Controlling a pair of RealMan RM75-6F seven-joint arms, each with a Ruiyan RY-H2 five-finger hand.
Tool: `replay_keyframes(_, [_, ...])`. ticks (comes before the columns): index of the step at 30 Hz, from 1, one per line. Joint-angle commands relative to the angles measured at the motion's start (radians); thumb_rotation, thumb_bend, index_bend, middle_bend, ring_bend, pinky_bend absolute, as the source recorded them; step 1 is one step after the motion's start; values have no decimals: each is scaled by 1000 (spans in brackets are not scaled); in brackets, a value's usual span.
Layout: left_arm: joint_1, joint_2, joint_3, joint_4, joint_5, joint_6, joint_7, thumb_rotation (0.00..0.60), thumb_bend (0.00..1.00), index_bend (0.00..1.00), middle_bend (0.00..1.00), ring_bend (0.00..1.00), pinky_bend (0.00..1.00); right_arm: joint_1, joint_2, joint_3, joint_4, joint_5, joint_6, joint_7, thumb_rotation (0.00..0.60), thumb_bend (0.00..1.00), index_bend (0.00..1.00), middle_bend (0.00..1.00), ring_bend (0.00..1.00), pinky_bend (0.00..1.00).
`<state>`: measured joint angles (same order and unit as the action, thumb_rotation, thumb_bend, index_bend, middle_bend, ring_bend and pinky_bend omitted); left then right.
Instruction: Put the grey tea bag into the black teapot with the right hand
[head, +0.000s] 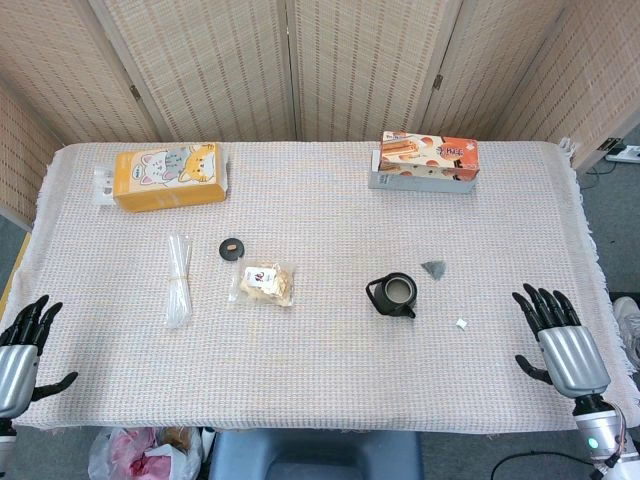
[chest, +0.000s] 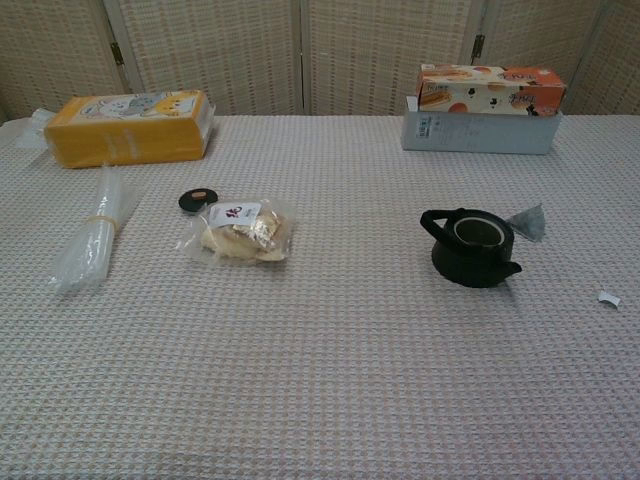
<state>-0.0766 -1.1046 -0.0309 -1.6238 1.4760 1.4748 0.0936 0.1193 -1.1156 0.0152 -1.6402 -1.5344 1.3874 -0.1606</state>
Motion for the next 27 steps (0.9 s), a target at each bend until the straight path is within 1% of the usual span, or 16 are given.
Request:
replay_keyframes(1, [-11, -4, -3, 0, -14, -22, 17, 600, 128, 0, 0, 0, 247, 3, -1, 3, 1, 5, -4, -2, 600, 141, 0, 0, 0, 0])
replay_keyframes(5, [-20, -11, -8, -5, -30, -39, 38, 600, 128, 0, 0, 0, 247, 8, -1, 2, 4, 7, -14, 1, 600, 142, 0, 0, 0, 0])
replay_keyframes(8, [-18, -10, -7, -9, -19, -29, 35, 600, 128, 0, 0, 0, 247, 20, -10, -3, 13, -7, -29, 8, 600, 141, 0, 0, 0, 0])
replay_keyframes(11, [-17, -2, -5, -7, -19, -31, 12, 600, 128, 0, 0, 0, 248, 43, -20, -21, 22, -38, -70, 44, 600, 141, 0, 0, 0, 0])
replay_keyframes(14, [-19, 8, -13, -3, -39, -43, -17, 600, 128, 0, 0, 0, 247, 91, -60, -28, 73, -76, -127, 75, 600, 141, 7, 0, 0, 0])
replay_keyframes(16, [-20, 11, -17, -3, -46, -45, -26, 600, 128, 0, 0, 0, 247, 121, -86, -18, 97, -70, -168, 60, 600, 144, 60, 0, 0, 0])
replay_keyframes(18, [-20, 11, -17, -2, -40, -42, -41, 600, 128, 0, 0, 0, 247, 156, -114, -3, 114, -54, -216, 33, 600, 156, 164, 0, 0, 0])
replay_keyframes(20, [-19, 11, -16, 4, -32, -36, -54, 600, 128, 0, 0, 0, 248, 190, -136, 14, 122, -33, -260, 9, 600, 170, 224, 0, 0, 0])
replay_keyframes(23, [-19, 13, -16, 8, -35, -40, -63, 600, 128, 0, 0, 0, 247, 222, -164, 35, 132, -1, -299, -43, 600, 190, 271, 0, 0, 0])
replay_keyframes(27, [-22, 17, -18, 9, -50, -54, -70, 600, 128, 0, 0, 0, 247, 231, -208, 47, 166, 29, -296, -81, 600, 205, 333, 0, 0, 0])
